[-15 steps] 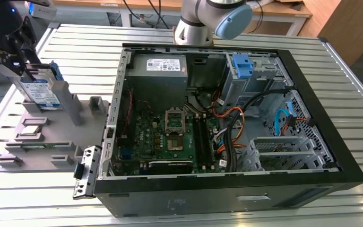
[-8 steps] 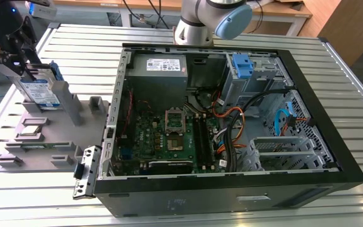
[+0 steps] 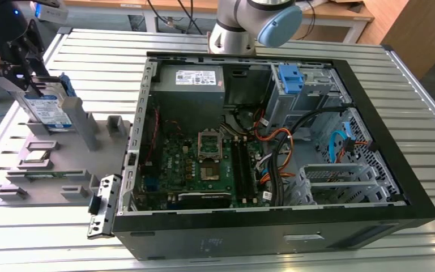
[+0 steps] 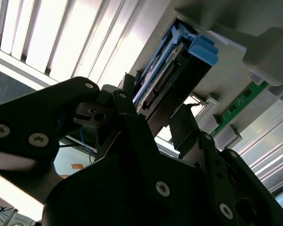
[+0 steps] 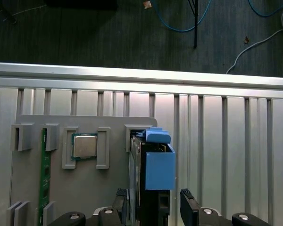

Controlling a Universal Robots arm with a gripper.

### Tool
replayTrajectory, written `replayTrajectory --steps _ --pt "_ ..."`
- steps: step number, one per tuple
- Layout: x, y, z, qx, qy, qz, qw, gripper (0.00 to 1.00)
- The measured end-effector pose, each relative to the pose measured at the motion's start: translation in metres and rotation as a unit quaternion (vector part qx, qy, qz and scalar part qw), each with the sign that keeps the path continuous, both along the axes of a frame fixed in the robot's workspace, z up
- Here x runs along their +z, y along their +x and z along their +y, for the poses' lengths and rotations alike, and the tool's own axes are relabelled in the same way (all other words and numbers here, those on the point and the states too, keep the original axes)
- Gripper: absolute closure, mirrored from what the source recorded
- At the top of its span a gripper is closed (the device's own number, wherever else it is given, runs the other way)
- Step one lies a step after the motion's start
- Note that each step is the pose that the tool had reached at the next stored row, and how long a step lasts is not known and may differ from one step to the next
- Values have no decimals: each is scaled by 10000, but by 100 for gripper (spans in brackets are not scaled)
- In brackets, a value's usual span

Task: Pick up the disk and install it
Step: 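Pick up the disk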

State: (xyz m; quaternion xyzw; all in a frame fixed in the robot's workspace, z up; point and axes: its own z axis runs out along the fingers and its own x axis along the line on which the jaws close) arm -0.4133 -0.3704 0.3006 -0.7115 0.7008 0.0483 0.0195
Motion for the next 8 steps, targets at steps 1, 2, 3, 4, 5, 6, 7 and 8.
replayTrajectory --steps 1,2,3,4,5,6,7,8 --pt "0 0 0 0 0 0 10000 44" --pt "0 0 0 0 0 0 10000 45" --pt "0 0 0 0 0 0 10000 45" --pt "0 0 0 0 0 0 10000 51" --pt "0 0 0 0 0 0 10000 57" --pt "1 0 0 0 -1 2 10000 57" --pt "1 0 0 0 -1 1 10000 63" --pt "1 0 1 0 -1 1 10000 64"
